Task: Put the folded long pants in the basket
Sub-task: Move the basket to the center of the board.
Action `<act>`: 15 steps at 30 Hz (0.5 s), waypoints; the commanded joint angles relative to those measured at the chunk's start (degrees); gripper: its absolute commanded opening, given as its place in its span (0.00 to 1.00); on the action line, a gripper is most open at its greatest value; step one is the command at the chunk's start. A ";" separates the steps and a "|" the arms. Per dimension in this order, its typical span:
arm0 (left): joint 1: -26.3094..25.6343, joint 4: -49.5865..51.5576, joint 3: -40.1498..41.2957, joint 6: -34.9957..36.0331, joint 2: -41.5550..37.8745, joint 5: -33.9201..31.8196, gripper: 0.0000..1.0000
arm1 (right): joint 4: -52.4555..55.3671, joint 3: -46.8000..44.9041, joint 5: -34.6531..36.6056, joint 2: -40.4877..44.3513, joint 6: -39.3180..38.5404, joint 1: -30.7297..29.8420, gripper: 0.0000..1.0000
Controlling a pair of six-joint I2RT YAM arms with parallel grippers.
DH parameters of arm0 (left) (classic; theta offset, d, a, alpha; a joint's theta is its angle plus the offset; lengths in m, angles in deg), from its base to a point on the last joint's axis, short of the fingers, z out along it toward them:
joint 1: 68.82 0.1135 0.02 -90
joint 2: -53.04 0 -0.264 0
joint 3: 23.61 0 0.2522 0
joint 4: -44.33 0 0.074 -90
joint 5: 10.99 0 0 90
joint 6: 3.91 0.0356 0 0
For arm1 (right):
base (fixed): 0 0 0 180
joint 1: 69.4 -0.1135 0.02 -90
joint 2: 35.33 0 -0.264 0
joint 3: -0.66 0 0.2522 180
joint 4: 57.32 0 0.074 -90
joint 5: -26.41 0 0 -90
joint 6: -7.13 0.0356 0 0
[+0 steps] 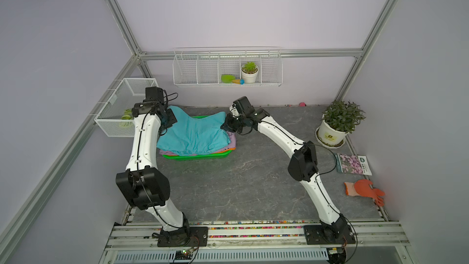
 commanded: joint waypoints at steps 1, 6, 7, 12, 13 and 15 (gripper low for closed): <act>2.16 -1.99 2.09 -1.03 2.14 -1.41 0.00 | 2.36 1.42 -0.30 -2.32 -0.30 0.69 0.00; 2.33 -3.44 5.92 -0.84 2.58 -0.33 0.00 | 5.16 -4.30 1.66 -1.67 -3.76 1.31 0.00; 2.33 -3.75 6.68 -0.85 2.60 -0.39 0.00 | 4.58 -6.78 2.06 -0.85 -4.34 1.54 0.00; 2.29 -3.94 8.68 -1.07 2.37 -0.78 0.00 | 10.10 -10.23 4.92 0.36 -8.68 2.35 0.00; 2.29 -4.06 9.20 -1.22 2.26 -1.24 0.00 | 11.17 -10.48 5.70 0.58 -9.99 2.27 0.00; 2.44 -3.90 9.50 -1.53 2.24 -1.81 0.00 | 12.02 -11.63 6.42 0.99 -11.37 2.37 0.00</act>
